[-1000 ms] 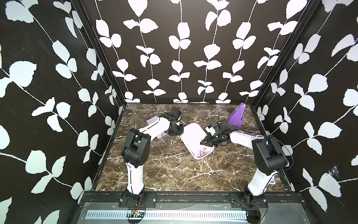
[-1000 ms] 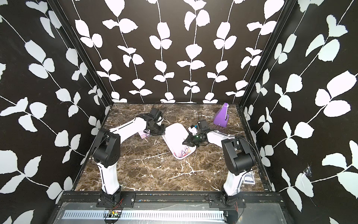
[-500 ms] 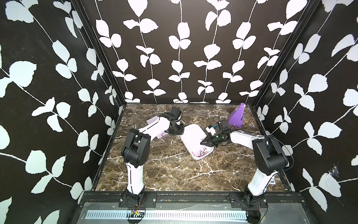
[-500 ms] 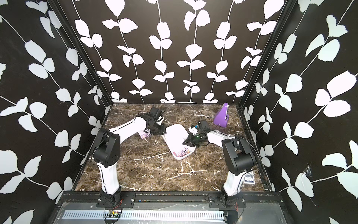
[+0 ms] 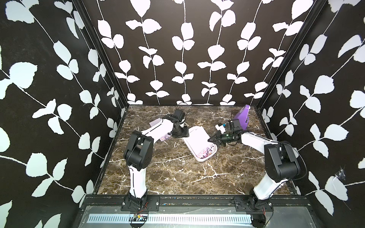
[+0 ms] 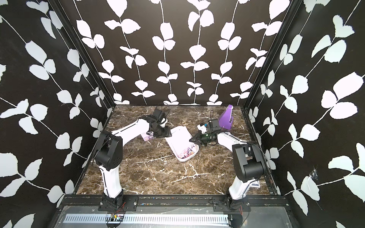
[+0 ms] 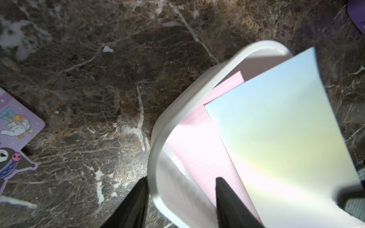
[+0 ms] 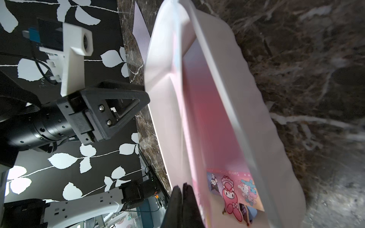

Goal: Take the stickers out of the storage box
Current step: Place the storage box at the center of the board.

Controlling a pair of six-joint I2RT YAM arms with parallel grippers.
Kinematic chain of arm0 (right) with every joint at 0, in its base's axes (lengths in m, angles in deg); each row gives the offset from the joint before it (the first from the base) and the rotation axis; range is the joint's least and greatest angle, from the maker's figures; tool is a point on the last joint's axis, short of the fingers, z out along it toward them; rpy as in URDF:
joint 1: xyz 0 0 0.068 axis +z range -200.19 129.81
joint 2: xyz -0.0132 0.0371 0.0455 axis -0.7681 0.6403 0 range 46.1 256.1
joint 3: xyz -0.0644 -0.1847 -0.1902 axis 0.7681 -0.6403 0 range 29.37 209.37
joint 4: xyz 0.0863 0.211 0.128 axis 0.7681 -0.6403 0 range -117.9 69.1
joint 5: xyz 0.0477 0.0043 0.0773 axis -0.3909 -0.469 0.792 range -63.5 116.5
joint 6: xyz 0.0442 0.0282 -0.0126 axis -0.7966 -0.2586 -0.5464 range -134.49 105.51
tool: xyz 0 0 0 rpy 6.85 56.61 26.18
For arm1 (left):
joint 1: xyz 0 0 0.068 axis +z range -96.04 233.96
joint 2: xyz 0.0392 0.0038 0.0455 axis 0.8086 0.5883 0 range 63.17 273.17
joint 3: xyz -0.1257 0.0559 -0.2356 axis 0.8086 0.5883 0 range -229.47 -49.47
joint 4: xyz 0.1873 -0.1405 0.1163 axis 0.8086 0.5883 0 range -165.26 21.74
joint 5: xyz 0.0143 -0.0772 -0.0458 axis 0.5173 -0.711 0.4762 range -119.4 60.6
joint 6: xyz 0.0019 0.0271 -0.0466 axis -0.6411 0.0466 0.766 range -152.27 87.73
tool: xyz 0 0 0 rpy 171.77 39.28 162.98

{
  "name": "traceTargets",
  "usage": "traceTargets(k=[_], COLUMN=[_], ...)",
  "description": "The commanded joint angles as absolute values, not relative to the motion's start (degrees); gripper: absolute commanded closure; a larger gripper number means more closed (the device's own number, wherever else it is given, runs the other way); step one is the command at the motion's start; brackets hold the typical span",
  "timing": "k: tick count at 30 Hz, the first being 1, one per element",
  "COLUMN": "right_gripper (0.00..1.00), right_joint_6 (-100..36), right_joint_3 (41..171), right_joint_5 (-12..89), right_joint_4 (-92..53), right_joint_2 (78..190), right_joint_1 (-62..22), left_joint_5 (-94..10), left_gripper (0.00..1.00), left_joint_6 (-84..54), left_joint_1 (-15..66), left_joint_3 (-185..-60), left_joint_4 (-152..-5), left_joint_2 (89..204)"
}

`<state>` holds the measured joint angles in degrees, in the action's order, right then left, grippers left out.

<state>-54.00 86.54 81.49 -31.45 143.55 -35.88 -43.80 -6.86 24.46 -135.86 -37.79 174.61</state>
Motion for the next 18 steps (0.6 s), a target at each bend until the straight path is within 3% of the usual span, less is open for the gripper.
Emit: traceTargets(k=[1,18], right_gripper=[1.0,1.0], right_joint_6=[-55.3,-60.4], right_joint_3=[84.5,82.2], right_joint_5=[83.7,85.6], right_joint_4=[-28.5,-21.3], right_joint_2=[143.9,141.2], right_joint_1=[-35.9,-36.6], left_joint_5=[-45.3,-57.3], left_gripper=[0.42,0.42], left_joint_6=[-7.0,4.1], left_joint_1=[24.3,25.6], left_joint_3=[-136.1,-125.1], left_joint_4=[-37.0,-53.6], left_joint_2=[171.6,166.0])
